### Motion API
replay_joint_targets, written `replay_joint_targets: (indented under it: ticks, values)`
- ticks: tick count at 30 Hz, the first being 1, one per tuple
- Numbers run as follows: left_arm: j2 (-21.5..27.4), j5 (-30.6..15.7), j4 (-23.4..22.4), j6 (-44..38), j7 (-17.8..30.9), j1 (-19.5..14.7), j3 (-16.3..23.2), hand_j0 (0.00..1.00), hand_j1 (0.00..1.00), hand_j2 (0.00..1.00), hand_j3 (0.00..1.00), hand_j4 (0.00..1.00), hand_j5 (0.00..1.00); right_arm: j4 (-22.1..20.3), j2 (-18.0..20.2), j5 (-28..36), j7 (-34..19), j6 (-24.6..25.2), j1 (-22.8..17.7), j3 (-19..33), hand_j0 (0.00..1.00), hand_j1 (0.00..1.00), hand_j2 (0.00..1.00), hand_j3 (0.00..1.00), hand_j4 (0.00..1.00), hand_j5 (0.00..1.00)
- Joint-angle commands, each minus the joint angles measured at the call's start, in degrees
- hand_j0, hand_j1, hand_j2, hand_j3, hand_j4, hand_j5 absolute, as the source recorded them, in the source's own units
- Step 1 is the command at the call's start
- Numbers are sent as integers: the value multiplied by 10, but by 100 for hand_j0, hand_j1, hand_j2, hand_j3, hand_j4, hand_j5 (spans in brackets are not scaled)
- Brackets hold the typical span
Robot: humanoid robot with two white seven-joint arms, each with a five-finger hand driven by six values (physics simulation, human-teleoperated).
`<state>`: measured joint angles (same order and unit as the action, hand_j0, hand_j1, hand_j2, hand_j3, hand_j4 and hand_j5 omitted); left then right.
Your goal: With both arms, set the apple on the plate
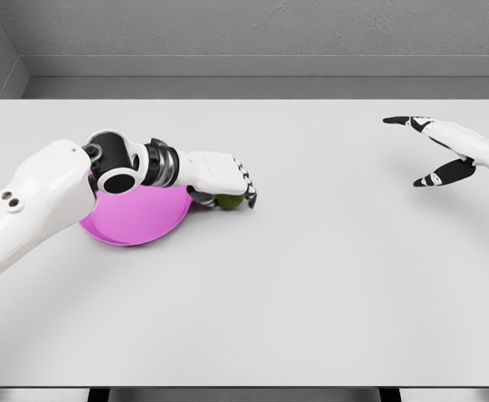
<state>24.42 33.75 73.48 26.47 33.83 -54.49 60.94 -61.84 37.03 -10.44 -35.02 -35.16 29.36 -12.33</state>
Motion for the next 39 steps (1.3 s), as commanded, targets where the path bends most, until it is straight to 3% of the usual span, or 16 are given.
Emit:
replay_joint_targets:
  ticks: [1,15,18,25,31,35,37,38,39]
  values:
    - [0,-2,1,0,0,0,0,63,63,63,63,63,63,0,1,4,0,2,-1,0,100,100,100,100,100,100]
    - [14,-9,17,27,-4,-14,-5,51,51,51,51,51,51,0,1,4,0,2,2,0,100,100,100,100,100,100]
    - [29,-42,22,51,-4,-22,-8,51,51,51,51,51,51,0,1,4,0,2,1,0,100,100,100,100,100,100]
    - [120,-121,21,85,-19,-22,-69,51,51,51,51,51,51,0,1,4,0,2,-1,0,100,100,100,100,100,100]
    - [184,-121,13,85,-19,-14,-80,51,51,51,51,51,51,0,1,3,0,2,-3,-1,100,100,100,100,100,100]
    - [185,-120,11,85,-19,5,-80,52,52,52,52,52,52,0,1,3,0,2,-3,-2,100,100,100,100,100,100]
    - [185,-120,3,85,-19,5,-79,57,57,57,57,57,57,0,1,3,0,2,-3,-2,100,100,100,100,100,100]
    - [184,-122,3,85,-19,6,-79,73,73,73,73,73,73,0,1,3,0,2,-2,-2,100,100,100,100,100,100]
    - [183,-122,3,85,-19,9,-79,83,83,83,83,83,83,0,1,3,0,2,-2,-2,100,100,100,100,100,100]
